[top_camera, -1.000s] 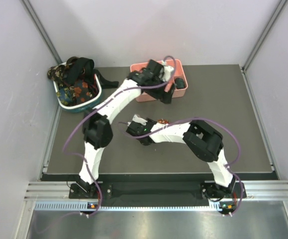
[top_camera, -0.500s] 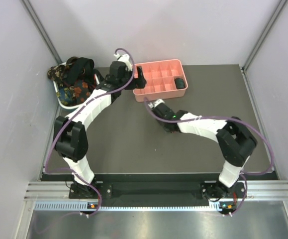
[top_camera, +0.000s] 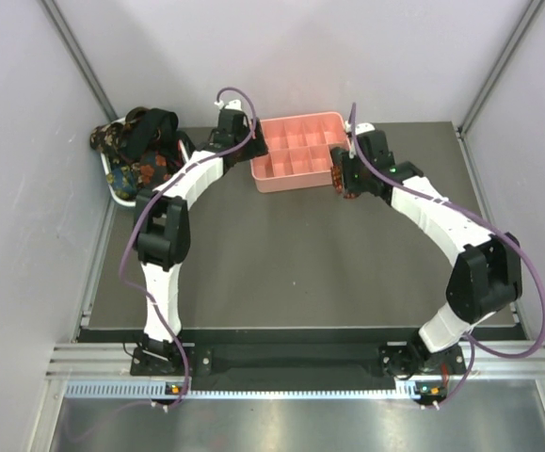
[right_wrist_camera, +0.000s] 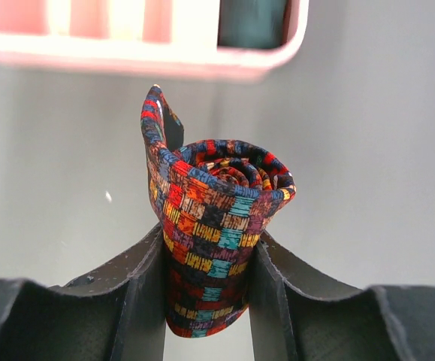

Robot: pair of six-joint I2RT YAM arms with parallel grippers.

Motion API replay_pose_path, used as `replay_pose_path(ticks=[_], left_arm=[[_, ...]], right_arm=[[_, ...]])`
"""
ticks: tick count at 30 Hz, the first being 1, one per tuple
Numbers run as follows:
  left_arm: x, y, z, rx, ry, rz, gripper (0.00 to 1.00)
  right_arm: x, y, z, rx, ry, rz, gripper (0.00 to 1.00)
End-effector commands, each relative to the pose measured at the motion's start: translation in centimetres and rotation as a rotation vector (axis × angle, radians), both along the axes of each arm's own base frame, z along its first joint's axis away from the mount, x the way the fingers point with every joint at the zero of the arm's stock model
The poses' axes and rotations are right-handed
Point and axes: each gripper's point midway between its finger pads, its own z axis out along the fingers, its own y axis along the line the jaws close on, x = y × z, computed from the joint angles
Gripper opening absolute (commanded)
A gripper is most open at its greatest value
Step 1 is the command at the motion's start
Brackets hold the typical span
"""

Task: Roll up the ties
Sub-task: Place the rolled tie into the container

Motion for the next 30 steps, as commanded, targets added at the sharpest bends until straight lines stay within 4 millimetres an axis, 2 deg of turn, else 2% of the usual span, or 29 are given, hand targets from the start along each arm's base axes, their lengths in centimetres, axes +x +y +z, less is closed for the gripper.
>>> replay_pose_path(ticks=[1,2,4,5,6,7,8,10,11,12,13,14,16,17,19,21,22,23,24,25,26,28,30], left_arm=[[0.9,1.0,-1.6,0.064,0.045,0.054,0.77],[1.0,1.2,-2.3,0.074,0.056,0.065,0.77],[0.9,1.4,-3.1,0.080,0.050,0.069,0.75],[0.8,1.4,-3.1,0.078,0.046,0.068,0.72],[0.7,1.4,-3.7,0.083,0.051,0.064,0.69],[0.6,1.2,-4.3,0.084,0.061,0.049,0.65],[0.7,1.1,-4.3,0.082,0.063,0.040,0.61],[0.6,1.0,-5.0,0.092,0.078,0.029,0.51],[0.2,1.0,-5.5,0.091,0.091,0.026,0.41],[0.0,0.9,-5.6,0.081,0.091,0.023,0.37],[0.0,0.6,-5.1,0.062,0.068,0.007,0.32],[-0.6,0.3,-5.9,0.053,0.088,-0.012,0.20],[-1.0,0.0,-6.1,0.045,0.101,-0.031,0.07],[-1.6,-0.3,-6.5,0.033,0.118,-0.055,0.01],[-2.4,-0.8,-6.0,0.011,0.123,-0.082,0.00],[-3.8,-0.7,-6.7,0.004,0.151,-0.090,0.00],[-4.3,-0.7,-6.0,-0.008,0.147,-0.092,0.00],[-5.4,-0.6,-6.9,-0.022,0.178,-0.085,0.00],[-5.8,-0.8,-6.8,-0.042,0.176,-0.087,0.00],[-6.1,-0.9,-5.8,-0.062,0.158,-0.089,0.00],[-7.2,-0.9,-6.9,-0.078,0.190,-0.076,0.00],[-7.8,-1.6,-5.9,-0.109,0.161,-0.085,0.00],[-8.8,-2.1,-6.5,-0.107,0.176,-0.093,0.00]], right_arm=[[2.0,0.5,4.4,0.058,-0.067,0.006,0.11],[2.8,0.5,6.0,0.069,-0.099,0.001,0.11],[3.6,0.5,6.5,0.064,-0.105,0.000,0.11],[4.4,0.4,8.1,0.063,-0.138,-0.014,0.11],[4.8,0.2,7.6,0.047,-0.124,-0.023,0.11],[5.5,0.1,9.0,0.044,-0.152,-0.036,0.11],[5.9,-0.1,9.1,0.036,-0.154,-0.046,0.11],[6.4,-0.1,9.1,0.021,-0.154,-0.052,0.11],[6.8,-0.1,9.6,0.023,-0.166,-0.055,0.11],[7.0,-0.1,9.4,0.016,-0.159,-0.056,0.11],[7.3,0.0,10.0,0.019,-0.170,-0.053,0.11],[7.4,0.1,9.5,0.011,-0.151,-0.050,0.11],[7.8,0.3,9.9,0.011,-0.155,-0.045,0.11],[8.0,0.4,9.2,0.003,-0.138,-0.040,0.11],[8.1,0.4,8.9,-0.006,-0.128,-0.036,0.11],[8.4,0.4,8.3,-0.019,-0.113,-0.040,0.11],[8.4,0.4,8.1,-0.025,-0.107,-0.039,0.11],[8.5,0.4,7.6,-0.034,-0.094,-0.041,0.11],[8.2,0.3,7.2,-0.043,-0.076,-0.043,0.10],[8.0,0.2,6.8,-0.050,-0.063,-0.048,0.10],[7.7,0.2,6.7,-0.058,-0.059,-0.051,0.10],[7.3,-0.4,6.1,-0.091,-0.052,-0.078,0.10],[6.7,-0.3,6.0,-0.105,-0.039,-0.072,0.10]])
